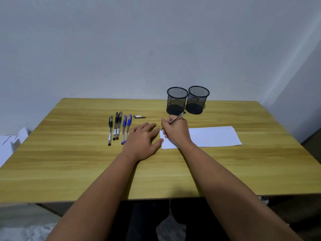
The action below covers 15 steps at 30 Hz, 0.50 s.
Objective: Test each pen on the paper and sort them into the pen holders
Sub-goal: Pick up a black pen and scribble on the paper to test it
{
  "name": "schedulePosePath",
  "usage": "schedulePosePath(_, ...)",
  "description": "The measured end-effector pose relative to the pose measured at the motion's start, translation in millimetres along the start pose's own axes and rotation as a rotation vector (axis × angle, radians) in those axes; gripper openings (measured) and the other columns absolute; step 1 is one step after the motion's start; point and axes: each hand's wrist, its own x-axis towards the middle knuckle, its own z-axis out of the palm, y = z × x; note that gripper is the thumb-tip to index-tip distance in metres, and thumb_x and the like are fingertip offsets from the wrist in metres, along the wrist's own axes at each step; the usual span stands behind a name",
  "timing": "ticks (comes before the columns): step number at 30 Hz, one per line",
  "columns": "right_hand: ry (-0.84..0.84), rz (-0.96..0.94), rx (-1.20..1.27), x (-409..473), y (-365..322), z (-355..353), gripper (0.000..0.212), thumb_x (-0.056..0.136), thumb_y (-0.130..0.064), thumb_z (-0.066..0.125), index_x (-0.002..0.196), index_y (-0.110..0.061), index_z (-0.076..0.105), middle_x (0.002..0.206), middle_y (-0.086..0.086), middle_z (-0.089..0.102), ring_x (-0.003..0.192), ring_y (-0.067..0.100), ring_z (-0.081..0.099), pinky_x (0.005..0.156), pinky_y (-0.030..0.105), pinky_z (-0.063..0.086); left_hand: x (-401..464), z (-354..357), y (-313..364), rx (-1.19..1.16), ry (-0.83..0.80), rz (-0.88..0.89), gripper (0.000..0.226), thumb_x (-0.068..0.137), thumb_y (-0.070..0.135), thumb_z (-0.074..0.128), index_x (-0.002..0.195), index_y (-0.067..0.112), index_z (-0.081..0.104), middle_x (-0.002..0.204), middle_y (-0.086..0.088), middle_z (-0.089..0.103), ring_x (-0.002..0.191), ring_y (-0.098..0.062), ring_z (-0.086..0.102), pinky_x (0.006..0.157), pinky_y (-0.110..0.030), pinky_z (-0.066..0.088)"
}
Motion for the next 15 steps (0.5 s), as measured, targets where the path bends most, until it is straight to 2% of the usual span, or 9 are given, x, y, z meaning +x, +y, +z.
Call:
schedulePosePath(4,-0.002,-0.003,-0.007,-0.2,0.8,0.8,0.039,0.101,-0.025,0.070,0.070,-0.004,0.059,0.059,0.013,0.065,0.053,0.021,0.067,0.051,0.031,0.055,-0.2,-0.3,0.1,0.003,-0.008,-0.007,0.065,0.093,0.067,0.034,0.146,0.035,0.052,0.157,0.008,0.044,0.150,-0.019,0.030,0.115,-0.045,0.026)
schedulePosePath(8,-0.023,-0.007,-0.031,-1.9,-1.6,0.1,0.039,0.101,-0.026,0.071,0.075,0.002,0.061,0.064,0.018,0.068,0.054,0.019,0.067,0.052,0.030,0.055,-0.4,-1.0,0.5,0.008,-0.018,-0.005,0.065,0.093,0.066,0.034,0.147,0.035,0.050,0.159,0.008,0.042,0.151,-0.019,0.028,0.115,-0.046,0.025)
schedulePosePath(12,-0.023,-0.017,-0.068,-1.8,-1.8,0.0,0.036,0.099,-0.023,0.070,0.068,-0.008,0.059,0.056,0.006,0.065,0.054,0.024,0.068,0.054,0.039,0.057,-0.7,-1.1,1.2,0.013,-0.027,-0.008,0.066,0.093,0.067,0.032,0.148,0.036,0.049,0.159,0.008,0.041,0.151,-0.018,0.028,0.115,-0.046,0.025)
schedulePosePath(15,0.001,-0.015,-0.092,-2.8,-3.2,-0.8,0.037,0.095,-0.016,0.067,0.060,-0.016,0.053,0.049,-0.003,0.058,0.051,0.022,0.066,0.055,0.038,0.057,0.0,-1.3,1.0,0.011,-0.026,-0.011,0.066,0.093,0.067,0.032,0.147,0.036,0.050,0.159,0.008,0.041,0.151,-0.018,0.028,0.115,-0.045,0.025)
